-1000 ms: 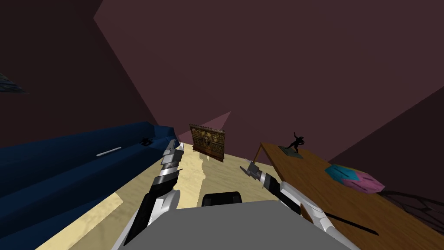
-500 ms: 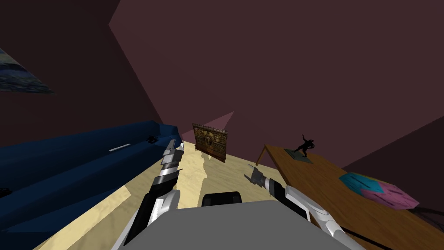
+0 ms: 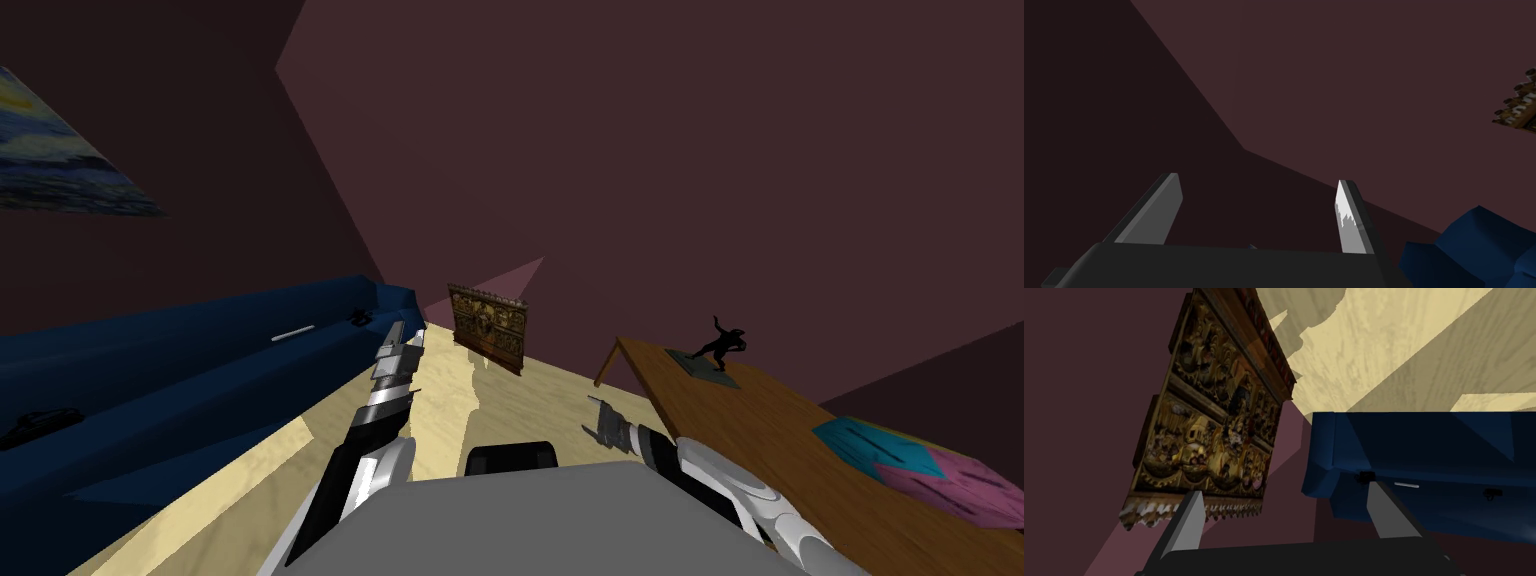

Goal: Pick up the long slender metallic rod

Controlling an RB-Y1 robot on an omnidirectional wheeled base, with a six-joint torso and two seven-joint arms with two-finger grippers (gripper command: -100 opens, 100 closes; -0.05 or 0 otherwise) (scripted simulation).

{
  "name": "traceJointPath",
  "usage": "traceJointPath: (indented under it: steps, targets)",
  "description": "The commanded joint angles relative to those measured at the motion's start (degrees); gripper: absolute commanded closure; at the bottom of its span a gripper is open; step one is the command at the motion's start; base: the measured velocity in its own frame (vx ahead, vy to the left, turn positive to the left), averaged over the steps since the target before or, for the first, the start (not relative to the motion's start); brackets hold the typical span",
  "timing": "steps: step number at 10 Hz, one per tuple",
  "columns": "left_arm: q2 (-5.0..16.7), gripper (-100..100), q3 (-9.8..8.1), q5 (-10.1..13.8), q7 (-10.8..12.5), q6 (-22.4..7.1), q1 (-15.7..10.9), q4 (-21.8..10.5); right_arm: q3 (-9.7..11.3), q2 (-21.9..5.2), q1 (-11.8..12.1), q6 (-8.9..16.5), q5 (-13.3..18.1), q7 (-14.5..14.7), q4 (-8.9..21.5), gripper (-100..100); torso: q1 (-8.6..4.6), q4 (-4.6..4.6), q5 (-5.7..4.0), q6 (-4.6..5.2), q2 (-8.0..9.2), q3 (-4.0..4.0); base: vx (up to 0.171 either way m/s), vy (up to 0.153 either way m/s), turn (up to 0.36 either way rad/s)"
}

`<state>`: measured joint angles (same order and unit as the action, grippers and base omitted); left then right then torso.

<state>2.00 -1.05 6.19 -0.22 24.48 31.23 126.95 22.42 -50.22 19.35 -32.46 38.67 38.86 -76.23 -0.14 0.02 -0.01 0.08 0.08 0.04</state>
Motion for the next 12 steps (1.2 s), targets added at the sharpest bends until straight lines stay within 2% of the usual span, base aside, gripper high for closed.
traceJointPath:
  steps: [1,2,3,4,5,6,7,8,9,12]
  targets:
    - [0.0,0,0.00,0.0,0.0,0.0,0.0,0.0,1.4,-2.0,0.5,0.4,1.3,1.3,2.9,-100,0.00,0.00,0.00,0.00,0.00,0.00,0.011,-0.037,0.047]
    - [0.0,0,0.00,0.0,0.0,0.0,0.0,0.0,2.8,-3.6,0.4,0.7,2.4,2.0,5.4,-100,-0.02,0.00,0.01,0.01,0.03,0.02,0.015,-0.062,0.069]
    - [0.0,0,0.00,0.0,0.0,0.0,0.0,0.0,2.8,-3.6,0.4,0.7,2.4,2.0,6.4,-100,-0.10,0.01,-0.01,0.00,0.03,0.02,0.014,-0.056,0.027]
    - [0.0,0,0.00,0.0,0.0,0.0,0.0,0.0,4.3,-5.0,0.4,1.0,3.4,2.7,8.1,-100,-0.08,0.01,-0.01,0.01,0.03,0.02,0.010,-0.060,0.030]
    - [0.0,0,0.00,0.0,0.0,0.0,0.0,0.0,4.3,-5.0,0.4,1.0,3.4,2.7,9.2,-100,-0.10,0.01,-0.01,0.00,0.04,0.02,0.005,-0.050,0.019]
    - [0.0,0,0.00,0.0,0.0,0.0,0.0,0.0,5.7,-6.3,0.5,1.3,4.4,3.4,11.2,-100,-0.06,0.01,-0.01,0.01,0.06,0.03,0.001,-0.060,0.024]
    - [0.0,0,0.00,0.0,0.0,0.0,0.0,0.0,5.7,-6.3,0.5,1.3,4.4,3.4,11.9,-100,-0.10,0.02,0.00,0.01,0.08,0.05,0.003,-0.062,0.015]
    - [0.0,0,0.00,0.0,0.0,0.0,0.0,0.0,7.1,-7.5,0.5,1.6,5.3,4.0,14.4,-100,-0.09,0.02,-0.02,0.01,0.08,0.05,0.008,-0.082,0.013]
    - [0.0,0,0.00,0.0,0.0,0.0,0.0,0.0,7.1,-7.5,0.5,1.6,5.3,4.0,14.5,-100,-0.17,0.01,-0.04,0.01,0.06,0.04,0.009,-0.067,0.014]
    - [0.0,0,-0.01,0.0,0.0,0.0,0.0,0.0,11.0,-10.2,0.7,2.6,7.8,5.7,21.3,-100,-0.25,0.01,-0.04,0.00,-0.01,0.00,0.019,-0.108,0.018]
